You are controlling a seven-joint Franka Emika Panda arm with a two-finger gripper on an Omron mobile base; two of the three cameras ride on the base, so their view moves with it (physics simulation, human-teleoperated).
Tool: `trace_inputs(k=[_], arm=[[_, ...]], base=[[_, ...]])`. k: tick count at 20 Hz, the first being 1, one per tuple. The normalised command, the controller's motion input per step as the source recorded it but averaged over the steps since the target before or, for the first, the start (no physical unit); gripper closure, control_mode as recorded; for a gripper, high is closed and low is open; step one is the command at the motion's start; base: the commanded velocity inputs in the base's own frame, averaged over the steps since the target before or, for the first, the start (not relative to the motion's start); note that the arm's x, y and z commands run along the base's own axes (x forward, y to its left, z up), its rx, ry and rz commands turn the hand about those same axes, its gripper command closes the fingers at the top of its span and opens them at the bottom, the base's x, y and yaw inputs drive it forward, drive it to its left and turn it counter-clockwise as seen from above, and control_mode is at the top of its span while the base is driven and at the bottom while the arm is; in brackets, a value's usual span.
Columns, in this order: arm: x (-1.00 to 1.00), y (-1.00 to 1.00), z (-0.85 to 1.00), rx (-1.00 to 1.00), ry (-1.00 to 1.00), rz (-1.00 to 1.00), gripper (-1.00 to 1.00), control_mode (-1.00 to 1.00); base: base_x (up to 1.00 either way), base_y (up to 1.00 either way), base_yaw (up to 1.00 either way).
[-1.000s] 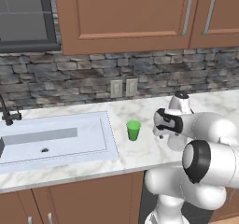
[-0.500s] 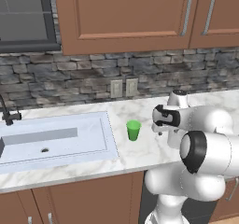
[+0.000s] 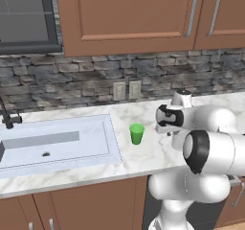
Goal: Place the cup in the left basin and the glass cup in the right basin of the sink.
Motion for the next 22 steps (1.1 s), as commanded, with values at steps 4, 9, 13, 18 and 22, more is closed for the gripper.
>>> trace_inputs(k=[4,9,13,18,22], arm=[[-0.40,0.00,0.01,0.00,-0.08,0.00,1.00,-1.00],[-0.47,0.02,0.07,0.00,-0.11,0.00,1.00,-1.00],[-0.34,0.07,0.28,-0.02,-0.13,0.00,1.00,-1.00],[-0.12,0.15,0.40,-0.02,-0.09,0.01,1.00,-1.00],[-0.04,0.25,0.31,-0.01,-0.05,0.05,1.00,-1.00]], base=[[0.00,0.00,0.00],[0.00,0.00,0.00],[0.00,0.00,0.00],[0.00,0.00,0.00],[0.00,0.00,0.00]])
